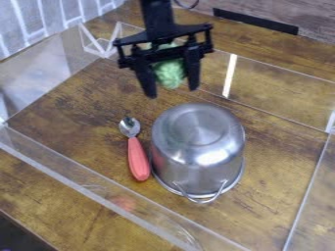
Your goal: Put the green object in the silver pot
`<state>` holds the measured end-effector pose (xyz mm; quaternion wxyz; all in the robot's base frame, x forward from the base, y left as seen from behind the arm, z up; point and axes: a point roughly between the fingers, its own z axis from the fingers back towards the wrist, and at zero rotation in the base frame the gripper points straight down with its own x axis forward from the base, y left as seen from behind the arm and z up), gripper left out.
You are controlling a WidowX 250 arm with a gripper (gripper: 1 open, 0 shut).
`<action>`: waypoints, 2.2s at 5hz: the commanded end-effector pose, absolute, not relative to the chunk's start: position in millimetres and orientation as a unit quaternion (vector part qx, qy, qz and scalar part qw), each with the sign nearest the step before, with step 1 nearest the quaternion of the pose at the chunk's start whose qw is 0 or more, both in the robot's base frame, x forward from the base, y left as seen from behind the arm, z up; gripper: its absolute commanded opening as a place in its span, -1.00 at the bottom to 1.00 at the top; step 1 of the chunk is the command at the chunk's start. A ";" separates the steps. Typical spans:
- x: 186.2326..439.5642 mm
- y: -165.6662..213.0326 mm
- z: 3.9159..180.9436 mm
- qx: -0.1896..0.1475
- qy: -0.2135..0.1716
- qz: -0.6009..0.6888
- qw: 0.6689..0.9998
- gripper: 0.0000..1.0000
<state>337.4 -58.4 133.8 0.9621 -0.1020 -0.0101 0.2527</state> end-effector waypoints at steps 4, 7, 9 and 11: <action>320.9 -82.7 132.6 -0.133 -0.054 0.266 0.953 -1.00; 322.4 -83.3 125.0 -0.139 -0.055 0.274 0.950 -1.00; 323.5 -83.5 120.9 -0.143 -0.056 0.275 0.949 -1.00; 324.6 -83.6 116.9 -0.145 -0.057 0.275 0.949 -1.00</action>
